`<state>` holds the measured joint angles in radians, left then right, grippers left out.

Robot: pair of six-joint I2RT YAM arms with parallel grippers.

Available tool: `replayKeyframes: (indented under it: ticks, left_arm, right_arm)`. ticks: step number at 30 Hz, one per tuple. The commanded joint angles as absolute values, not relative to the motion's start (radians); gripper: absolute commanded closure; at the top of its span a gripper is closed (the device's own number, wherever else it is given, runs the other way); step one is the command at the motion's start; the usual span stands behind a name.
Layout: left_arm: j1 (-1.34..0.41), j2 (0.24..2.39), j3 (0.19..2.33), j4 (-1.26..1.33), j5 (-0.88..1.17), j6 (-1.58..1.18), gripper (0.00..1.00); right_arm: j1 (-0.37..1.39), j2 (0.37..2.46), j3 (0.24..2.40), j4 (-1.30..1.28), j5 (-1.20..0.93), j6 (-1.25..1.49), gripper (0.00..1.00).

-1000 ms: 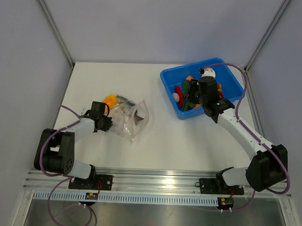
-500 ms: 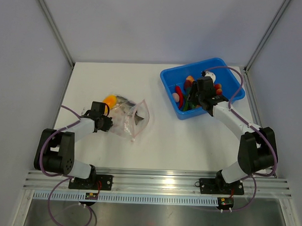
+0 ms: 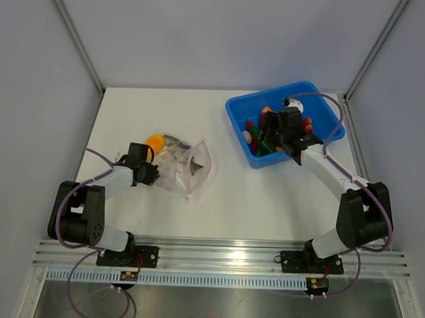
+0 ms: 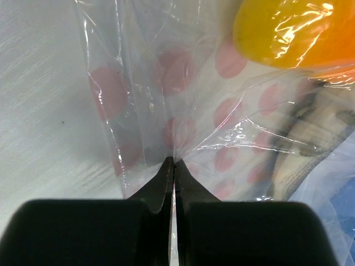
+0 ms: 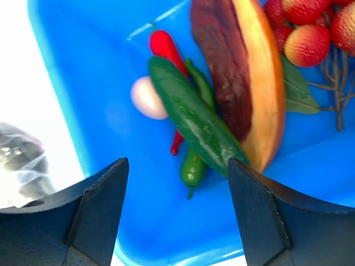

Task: Open the zip-top bag and remove the fake food
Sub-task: Place the fake vegetable in the bin, then pick up the fake fish from the zipper food storage bag.

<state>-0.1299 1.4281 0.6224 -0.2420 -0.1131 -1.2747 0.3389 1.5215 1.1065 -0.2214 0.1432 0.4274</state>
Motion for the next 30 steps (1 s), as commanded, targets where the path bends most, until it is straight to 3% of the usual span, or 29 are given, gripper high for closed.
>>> replayKeyframes:
  ticks: [1,11,18,30]
  left_arm:
    - [-0.124,1.439,0.638,-0.239,-0.086,-1.252,1.00]
    - [-0.124,1.447,0.643,-0.239,-0.078,-1.243,1.00]
    - [-0.126,1.462,0.652,-0.233,-0.061,-1.229,1.00]
    - [-0.126,1.468,0.658,-0.233,-0.037,-1.223,1.00]
  right_arm:
    - [0.371,1.445,1.094,-0.143,0.109,0.414,0.21]
    - [0.600,1.397,1.060,-0.029,-0.038,0.170,0.26]
    - [0.678,1.512,1.124,-0.052,-0.219,0.141,0.32]
    - [0.841,1.755,1.282,-0.149,-0.071,0.055,0.32]
